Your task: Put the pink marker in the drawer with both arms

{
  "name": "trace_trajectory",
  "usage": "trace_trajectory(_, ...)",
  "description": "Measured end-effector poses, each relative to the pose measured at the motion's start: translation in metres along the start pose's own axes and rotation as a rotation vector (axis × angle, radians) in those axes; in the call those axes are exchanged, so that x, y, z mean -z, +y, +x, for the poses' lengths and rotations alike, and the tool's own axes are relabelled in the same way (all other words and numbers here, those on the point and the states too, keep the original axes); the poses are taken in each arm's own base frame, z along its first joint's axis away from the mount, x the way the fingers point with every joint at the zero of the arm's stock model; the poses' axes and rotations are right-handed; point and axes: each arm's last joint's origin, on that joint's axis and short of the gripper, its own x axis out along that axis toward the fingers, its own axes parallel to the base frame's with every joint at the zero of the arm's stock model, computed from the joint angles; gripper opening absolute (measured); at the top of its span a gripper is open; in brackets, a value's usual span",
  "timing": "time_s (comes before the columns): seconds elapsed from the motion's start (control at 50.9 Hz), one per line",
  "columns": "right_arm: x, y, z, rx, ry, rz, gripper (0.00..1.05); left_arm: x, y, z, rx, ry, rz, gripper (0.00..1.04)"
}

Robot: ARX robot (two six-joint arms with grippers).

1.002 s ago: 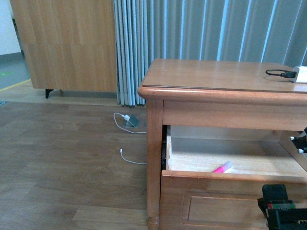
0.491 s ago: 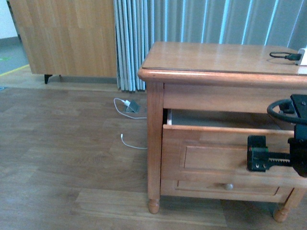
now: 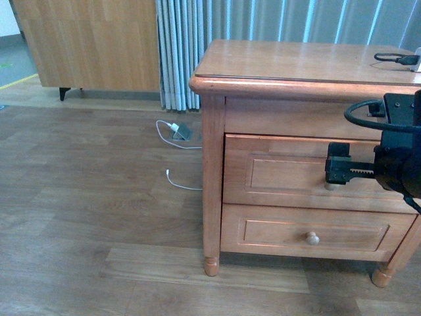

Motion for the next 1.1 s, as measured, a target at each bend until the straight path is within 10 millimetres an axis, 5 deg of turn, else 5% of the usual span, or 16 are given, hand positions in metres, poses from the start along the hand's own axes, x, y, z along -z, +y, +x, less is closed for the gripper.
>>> trace_trajectory(0.275,0.003,-0.005,0.013,-0.017,-0.006,0.003,0.96,0.000,0.000,0.000,0.000,0.000,0.000,0.99)
trace_trajectory(0.511,0.006,-0.009,0.002,-0.008,-0.027,0.020,0.96,0.000,0.000,0.000,0.000,0.000,0.000,0.99)
trace_trajectory(0.825,-0.010,-0.018,-0.074,-0.071,-0.008,0.069,0.96,0.000,0.000,0.000,0.000,0.000,0.000,0.99)
trace_trajectory(1.1,-0.017,-0.025,-0.171,-0.199,0.007,0.124,0.96,0.000,0.000,0.000,0.000,0.000,0.000,0.99)
